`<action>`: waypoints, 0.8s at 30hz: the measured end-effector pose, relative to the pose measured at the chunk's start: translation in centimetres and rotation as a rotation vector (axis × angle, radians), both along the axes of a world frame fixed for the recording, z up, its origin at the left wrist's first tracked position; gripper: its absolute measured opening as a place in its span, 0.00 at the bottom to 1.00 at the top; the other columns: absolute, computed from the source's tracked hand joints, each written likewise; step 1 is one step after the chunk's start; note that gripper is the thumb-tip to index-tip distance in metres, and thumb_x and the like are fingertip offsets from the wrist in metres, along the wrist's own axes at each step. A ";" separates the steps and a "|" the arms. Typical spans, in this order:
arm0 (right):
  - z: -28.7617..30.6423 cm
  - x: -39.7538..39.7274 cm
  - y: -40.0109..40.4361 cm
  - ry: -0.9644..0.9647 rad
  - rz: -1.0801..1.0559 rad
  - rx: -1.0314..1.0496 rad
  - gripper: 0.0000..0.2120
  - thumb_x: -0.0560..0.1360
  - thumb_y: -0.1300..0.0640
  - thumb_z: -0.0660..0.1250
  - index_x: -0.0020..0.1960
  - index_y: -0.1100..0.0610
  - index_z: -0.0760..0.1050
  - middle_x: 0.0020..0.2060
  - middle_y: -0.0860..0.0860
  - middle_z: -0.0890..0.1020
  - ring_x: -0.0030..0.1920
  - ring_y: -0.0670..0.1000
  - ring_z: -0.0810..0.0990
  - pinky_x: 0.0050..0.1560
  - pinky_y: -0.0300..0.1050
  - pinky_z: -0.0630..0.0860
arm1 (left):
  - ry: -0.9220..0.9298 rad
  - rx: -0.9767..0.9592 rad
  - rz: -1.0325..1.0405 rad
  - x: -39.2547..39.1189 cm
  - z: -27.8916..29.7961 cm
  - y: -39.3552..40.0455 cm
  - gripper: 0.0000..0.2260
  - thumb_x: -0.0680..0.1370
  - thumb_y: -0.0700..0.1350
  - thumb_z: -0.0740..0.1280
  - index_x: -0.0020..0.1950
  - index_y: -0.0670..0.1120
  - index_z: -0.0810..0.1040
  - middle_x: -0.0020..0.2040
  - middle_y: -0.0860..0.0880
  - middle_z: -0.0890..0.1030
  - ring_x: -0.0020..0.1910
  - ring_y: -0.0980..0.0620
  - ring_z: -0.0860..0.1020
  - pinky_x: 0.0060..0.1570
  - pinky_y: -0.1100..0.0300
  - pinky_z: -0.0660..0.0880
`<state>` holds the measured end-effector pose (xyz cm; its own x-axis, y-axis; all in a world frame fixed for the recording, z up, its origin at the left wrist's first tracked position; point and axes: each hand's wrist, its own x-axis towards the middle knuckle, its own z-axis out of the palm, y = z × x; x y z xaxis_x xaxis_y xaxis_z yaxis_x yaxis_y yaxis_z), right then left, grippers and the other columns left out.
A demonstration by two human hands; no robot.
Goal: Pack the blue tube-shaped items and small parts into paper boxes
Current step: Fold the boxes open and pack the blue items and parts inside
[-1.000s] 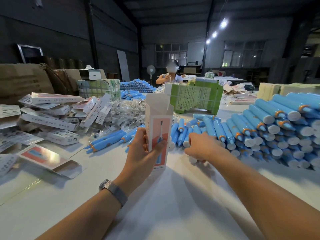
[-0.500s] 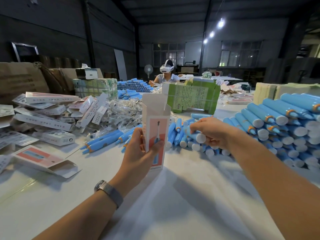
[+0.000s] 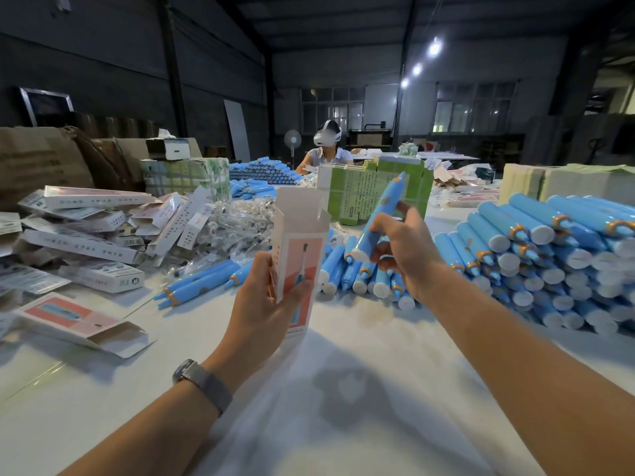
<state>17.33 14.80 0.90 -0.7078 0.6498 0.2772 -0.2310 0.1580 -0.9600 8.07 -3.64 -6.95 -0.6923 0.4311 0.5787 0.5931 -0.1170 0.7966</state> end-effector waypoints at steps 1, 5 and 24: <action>0.5 0.1 -0.3 0.049 0.012 0.020 0.20 0.75 0.59 0.63 0.66 0.53 0.64 0.39 0.56 0.78 0.25 0.49 0.74 0.23 0.39 0.67 | -0.002 -0.007 0.001 -0.1 0.0 0.0 0.17 0.78 0.45 0.72 0.45 0.68 0.71 0.48 0.63 0.81 0.45 0.61 0.82 0.45 0.55 0.80; 3.1 0.8 -2.2 0.235 0.046 0.037 0.05 0.81 0.53 0.59 0.55 0.51 0.70 0.36 0.50 0.76 0.29 0.47 0.76 0.25 0.38 0.69 | -0.004 -0.057 0.013 0.1 0.4 0.0 0.21 0.78 0.44 0.71 0.45 0.71 0.69 0.47 0.71 0.79 0.46 0.66 0.80 0.40 0.63 0.76; 3.9 1.7 -4.8 0.398 -0.015 0.738 0.44 0.70 0.62 0.76 0.75 0.51 0.51 0.44 0.37 0.78 0.36 0.60 0.81 0.35 0.58 0.79 | 0.072 -0.081 0.136 0.2 0.3 0.2 0.16 0.76 0.45 0.74 0.46 0.63 0.69 0.45 0.67 0.80 0.41 0.58 0.80 0.45 0.47 0.81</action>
